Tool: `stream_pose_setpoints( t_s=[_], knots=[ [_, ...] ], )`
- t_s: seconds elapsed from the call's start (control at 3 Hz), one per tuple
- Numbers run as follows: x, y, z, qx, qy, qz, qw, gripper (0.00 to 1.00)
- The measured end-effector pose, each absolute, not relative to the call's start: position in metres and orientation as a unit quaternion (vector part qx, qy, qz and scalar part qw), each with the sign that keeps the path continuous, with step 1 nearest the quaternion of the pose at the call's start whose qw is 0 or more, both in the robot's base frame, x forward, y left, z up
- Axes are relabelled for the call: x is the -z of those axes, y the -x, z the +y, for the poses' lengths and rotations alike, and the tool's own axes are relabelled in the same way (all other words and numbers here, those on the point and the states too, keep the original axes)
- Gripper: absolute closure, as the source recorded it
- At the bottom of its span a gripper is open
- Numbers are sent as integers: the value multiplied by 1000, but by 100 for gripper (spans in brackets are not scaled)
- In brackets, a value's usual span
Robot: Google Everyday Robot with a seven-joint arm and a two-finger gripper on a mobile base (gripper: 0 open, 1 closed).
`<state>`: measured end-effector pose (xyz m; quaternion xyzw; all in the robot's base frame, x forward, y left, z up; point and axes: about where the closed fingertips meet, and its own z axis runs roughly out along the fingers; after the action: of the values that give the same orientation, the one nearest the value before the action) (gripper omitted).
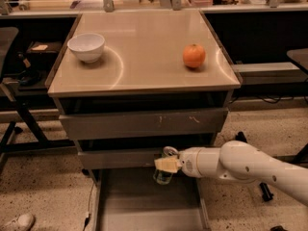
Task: Place green can into bottom drawer
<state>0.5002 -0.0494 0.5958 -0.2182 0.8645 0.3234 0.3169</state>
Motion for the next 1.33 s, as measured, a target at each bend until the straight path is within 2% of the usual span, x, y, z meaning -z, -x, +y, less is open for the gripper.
stream_pose_setpoints(
  t_s=[0.67,1.33],
  knots=[
    [-563,-496,-41,-334,192,865,321,100],
    [-456,-487,-24,-347,124,877,309,100]
  ],
)
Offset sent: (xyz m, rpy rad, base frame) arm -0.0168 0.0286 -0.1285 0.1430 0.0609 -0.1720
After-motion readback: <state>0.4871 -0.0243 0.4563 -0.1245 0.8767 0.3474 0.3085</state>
